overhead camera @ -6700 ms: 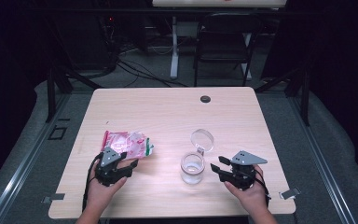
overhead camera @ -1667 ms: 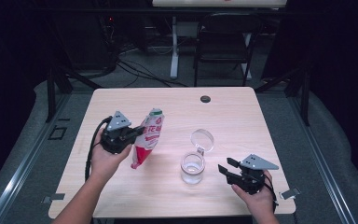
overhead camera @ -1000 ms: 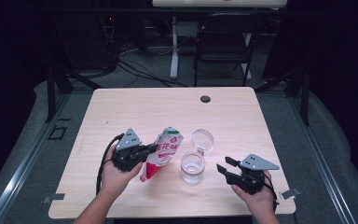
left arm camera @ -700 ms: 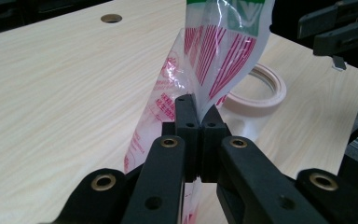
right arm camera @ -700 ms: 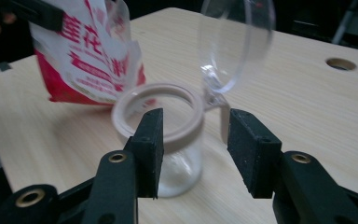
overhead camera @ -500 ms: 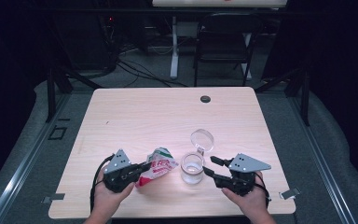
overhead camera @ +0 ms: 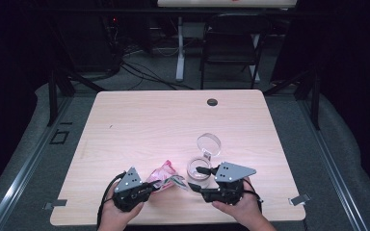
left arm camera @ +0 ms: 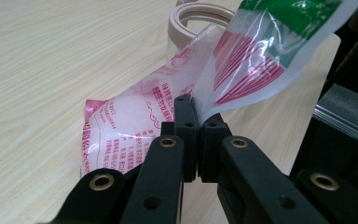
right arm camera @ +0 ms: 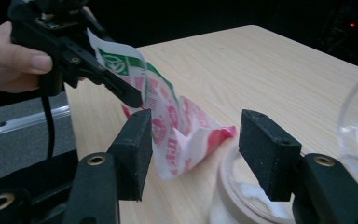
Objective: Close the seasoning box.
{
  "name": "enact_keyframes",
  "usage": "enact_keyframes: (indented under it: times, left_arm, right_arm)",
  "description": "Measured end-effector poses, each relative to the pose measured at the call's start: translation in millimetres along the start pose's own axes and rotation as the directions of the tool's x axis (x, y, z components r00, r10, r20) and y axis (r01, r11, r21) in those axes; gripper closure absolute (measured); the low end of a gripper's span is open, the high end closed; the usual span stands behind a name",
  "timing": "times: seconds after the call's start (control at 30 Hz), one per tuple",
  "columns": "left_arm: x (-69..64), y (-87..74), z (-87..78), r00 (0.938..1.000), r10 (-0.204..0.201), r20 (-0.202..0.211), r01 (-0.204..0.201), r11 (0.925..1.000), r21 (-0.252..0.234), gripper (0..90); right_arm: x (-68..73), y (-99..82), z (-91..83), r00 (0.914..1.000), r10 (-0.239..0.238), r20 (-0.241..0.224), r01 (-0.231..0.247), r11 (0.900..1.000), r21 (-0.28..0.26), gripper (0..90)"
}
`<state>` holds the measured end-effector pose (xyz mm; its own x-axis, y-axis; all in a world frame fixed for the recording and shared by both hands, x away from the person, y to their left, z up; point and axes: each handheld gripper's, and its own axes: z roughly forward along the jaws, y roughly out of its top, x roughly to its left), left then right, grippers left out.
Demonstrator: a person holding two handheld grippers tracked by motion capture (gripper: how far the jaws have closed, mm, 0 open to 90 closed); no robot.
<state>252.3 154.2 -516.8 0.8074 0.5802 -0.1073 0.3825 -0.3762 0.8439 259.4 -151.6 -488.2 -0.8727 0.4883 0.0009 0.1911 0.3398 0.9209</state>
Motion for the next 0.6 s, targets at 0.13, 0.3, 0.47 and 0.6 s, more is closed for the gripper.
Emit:
enact_keyframes:
  times: [0.13,0.3,0.47,0.6]
  left_arm:
    - [0.8,-1.1,-0.9,1.0,-0.007,0.002,0.007,1.0,-0.003,89.6]
    - [0.7,-2.0,-1.1,1.0,-0.007,0.006,0.007,1.0,-0.004,89.4]
    - [0.1,-4.1,-2.1,0.9999,-0.006,0.012,0.007,1.0,-0.006,89.2]
    - [0.2,-5.3,-2.9,0.9999,-0.004,0.016,0.004,1.0,-0.006,89.0]
  right_arm:
    - [4.9,0.7,8.9,0.9993,-0.022,-0.029,0.023,0.9996,0.018,45.4]
    - [7.3,1.1,19.1,0.9974,-0.052,-0.049,0.054,0.9974,0.047,49.5]
    - [9.0,4.1,31.2,0.9952,-0.078,-0.058,0.082,0.9943,0.067,52.5]
    - [10.1,5.1,40.9,0.9924,-0.099,-0.074,0.105,0.9902,0.092,54.6]
